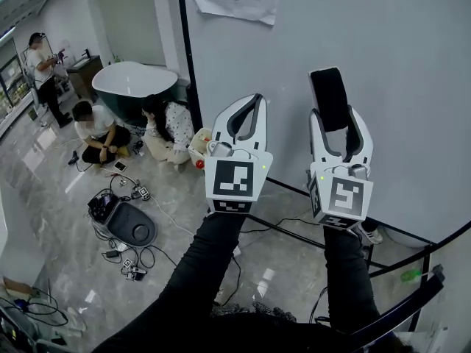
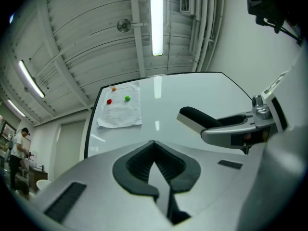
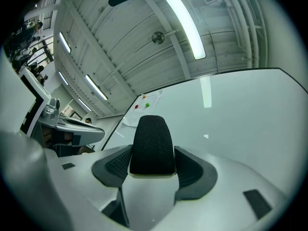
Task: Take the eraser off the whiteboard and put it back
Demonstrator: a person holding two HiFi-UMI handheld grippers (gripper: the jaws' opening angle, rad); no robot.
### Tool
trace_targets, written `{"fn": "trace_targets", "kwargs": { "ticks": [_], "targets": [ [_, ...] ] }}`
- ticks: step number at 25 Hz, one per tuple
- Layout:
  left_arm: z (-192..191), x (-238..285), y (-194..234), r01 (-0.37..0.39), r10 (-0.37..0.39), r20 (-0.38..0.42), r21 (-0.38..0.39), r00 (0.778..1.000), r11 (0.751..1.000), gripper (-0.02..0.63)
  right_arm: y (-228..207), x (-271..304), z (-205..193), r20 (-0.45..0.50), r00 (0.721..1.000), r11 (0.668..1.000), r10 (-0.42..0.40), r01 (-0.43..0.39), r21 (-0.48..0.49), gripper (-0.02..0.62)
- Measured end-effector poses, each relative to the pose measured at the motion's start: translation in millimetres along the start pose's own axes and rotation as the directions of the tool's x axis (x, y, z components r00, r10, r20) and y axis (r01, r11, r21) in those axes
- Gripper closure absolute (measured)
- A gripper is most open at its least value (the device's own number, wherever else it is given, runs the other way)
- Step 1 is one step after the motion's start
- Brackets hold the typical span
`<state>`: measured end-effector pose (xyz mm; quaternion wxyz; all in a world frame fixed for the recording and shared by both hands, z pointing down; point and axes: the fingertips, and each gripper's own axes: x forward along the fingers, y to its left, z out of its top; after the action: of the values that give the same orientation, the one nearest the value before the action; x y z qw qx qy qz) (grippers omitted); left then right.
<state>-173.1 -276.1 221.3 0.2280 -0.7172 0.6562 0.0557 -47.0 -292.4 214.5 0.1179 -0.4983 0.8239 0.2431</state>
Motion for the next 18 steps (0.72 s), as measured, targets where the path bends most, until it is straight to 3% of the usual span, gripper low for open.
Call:
{"fn": "trace_targets", "kwargs": {
  "ticks": [18],
  "targets": [
    [-40,25,110,0.016,-0.016,-0.006,0.002,1.000,1.000,0.600,118,110,-39,-0.064,0.997,0.999,0.033,-0.034,-0.003,0.319]
  ]
}}
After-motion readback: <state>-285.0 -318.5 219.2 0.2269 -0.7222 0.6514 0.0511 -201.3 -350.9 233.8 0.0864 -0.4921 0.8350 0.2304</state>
